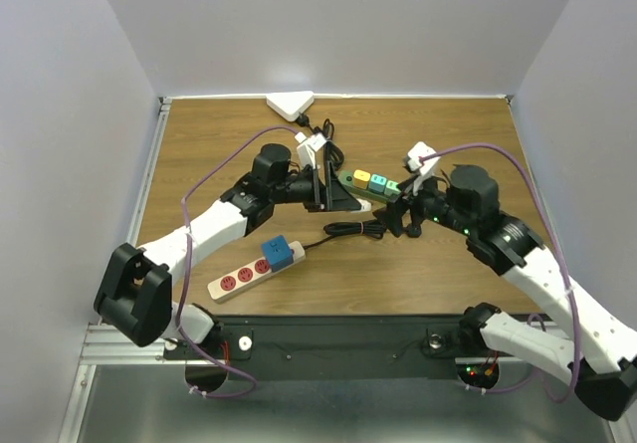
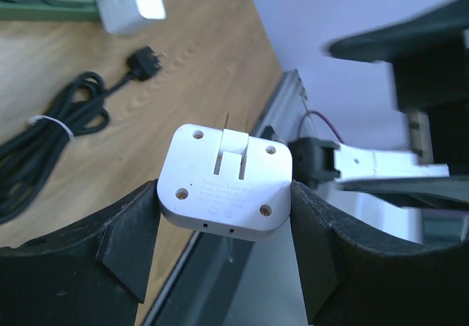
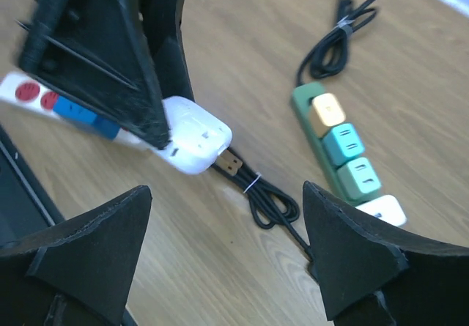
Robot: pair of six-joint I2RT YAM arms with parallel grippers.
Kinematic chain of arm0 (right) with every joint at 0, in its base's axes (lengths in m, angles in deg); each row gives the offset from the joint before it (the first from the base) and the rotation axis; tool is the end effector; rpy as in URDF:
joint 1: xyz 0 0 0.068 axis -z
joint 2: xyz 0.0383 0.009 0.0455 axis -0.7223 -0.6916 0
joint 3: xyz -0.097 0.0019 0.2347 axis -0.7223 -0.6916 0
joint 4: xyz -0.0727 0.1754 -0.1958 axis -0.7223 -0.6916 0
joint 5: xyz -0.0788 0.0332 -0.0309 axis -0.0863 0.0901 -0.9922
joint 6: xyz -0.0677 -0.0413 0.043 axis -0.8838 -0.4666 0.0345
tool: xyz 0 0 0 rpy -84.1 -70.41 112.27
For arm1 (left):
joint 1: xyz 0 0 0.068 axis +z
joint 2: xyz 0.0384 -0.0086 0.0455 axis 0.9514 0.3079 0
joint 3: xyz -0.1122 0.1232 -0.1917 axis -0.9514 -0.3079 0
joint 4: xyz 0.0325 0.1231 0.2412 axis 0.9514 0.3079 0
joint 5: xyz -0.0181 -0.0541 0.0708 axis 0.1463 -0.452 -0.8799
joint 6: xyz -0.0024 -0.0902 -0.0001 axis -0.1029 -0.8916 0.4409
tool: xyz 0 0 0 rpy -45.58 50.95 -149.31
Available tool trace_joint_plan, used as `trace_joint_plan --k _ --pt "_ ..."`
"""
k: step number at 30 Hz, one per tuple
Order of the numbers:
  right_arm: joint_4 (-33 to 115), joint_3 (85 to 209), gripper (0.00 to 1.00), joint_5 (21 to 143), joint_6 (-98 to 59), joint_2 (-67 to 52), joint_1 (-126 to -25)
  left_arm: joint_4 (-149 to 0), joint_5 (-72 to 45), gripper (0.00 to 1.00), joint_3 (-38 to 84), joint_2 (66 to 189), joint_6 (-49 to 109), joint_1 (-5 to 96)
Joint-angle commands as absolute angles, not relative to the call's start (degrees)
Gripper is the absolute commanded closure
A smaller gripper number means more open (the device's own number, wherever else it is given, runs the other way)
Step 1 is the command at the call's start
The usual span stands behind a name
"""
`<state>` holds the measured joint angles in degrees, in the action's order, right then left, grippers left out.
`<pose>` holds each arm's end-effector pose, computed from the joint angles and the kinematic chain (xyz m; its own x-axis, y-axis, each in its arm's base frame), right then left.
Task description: Insert the plug
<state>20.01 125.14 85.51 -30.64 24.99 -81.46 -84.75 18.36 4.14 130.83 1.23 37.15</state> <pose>0.1999 0.1608 0.3341 -0.1850 -0.2196 -0.9579 -0.7372 0.6755 -0.0124 0.2681 -0.2507 0.2636 -0.7616 -0.0697 -0.6443 0.6024 0.2904 -0.7435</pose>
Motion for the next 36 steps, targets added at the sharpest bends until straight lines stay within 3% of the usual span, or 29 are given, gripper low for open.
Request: trace_joint_plan --k 1,23,36 --pt "21.7 128.0 0.12 94.1 -36.0 19.9 -81.2 -83.9 26.6 1.00 5.1 125.7 0.1 36.9" --pt "27.7 129.3 0.17 104.7 -36.1 18.5 -81.9 -83.6 34.5 1.00 3.4 125.0 -3.7 36.8" --pt "30.9 129.4 0.33 109.8 -35.3 16.3 -83.3 -83.3 37.5 1.00 4.7 126.7 -3.9 35.6"
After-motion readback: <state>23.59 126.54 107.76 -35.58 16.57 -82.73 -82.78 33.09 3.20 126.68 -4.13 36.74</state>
